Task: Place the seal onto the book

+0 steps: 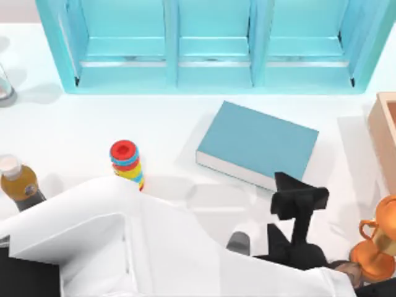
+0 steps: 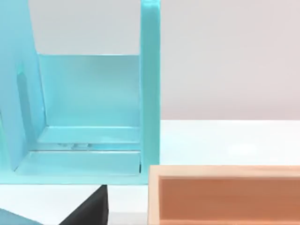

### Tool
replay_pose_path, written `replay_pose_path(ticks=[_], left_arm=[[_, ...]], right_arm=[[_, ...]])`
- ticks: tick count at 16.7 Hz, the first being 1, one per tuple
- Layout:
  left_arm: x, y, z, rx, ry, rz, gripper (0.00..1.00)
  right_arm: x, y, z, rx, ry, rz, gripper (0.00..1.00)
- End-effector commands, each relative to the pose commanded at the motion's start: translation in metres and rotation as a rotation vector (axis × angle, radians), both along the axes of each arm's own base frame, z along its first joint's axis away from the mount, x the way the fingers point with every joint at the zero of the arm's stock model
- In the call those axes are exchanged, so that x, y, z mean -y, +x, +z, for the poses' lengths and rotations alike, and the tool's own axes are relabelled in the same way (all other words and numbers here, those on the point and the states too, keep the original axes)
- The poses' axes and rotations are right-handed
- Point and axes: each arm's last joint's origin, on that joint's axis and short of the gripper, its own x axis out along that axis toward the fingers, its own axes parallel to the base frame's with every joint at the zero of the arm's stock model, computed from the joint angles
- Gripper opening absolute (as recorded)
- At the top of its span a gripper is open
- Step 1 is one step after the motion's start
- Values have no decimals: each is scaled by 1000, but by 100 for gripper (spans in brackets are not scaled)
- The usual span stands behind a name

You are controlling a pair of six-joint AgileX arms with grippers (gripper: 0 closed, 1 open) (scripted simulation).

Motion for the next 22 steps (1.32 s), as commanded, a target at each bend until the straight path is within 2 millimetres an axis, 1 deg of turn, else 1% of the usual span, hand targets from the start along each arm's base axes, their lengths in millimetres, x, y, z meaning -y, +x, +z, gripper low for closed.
replay_pose_path(ticks=[1,3,5,6,7,9,11,12,14,16,17,19,20,22], left_arm=[[-2,3,2,-4,2,6,100],[-12,19,14,-27,11,33,100],[-31,44,35,-65,22,70,100],[-45,58,50,-87,27,87,100],[-61,72,66,-110,31,101,100],[-102,94,101,-150,34,115,100],[-152,105,136,-174,37,105,100],[-179,105,151,-177,44,89,100],[-233,96,174,-165,81,41,100],[-280,77,183,-129,167,-24,100],[-300,66,183,-106,234,-60,100],[-331,44,174,-54,408,-131,100],[-342,35,167,-28,510,-162,100],[-359,19,149,23,729,-213,100]], right_arm=[[0,0,0,0,0,0,100],[0,0,0,0,0,0,100],[0,0,0,0,0,0,100],[0,0,0,0,0,0,100],[0,0,0,0,0,0,100],[0,0,0,0,0,0,100],[0,0,0,0,0,0,100],[0,0,0,0,0,0,100],[0,0,0,0,0,0,100],[0,0,0,0,0,0,100],[0,0,0,0,0,0,100],[0,0,0,0,0,0,100],[0,0,0,0,0,0,100],[0,0,0,0,0,0,100]])
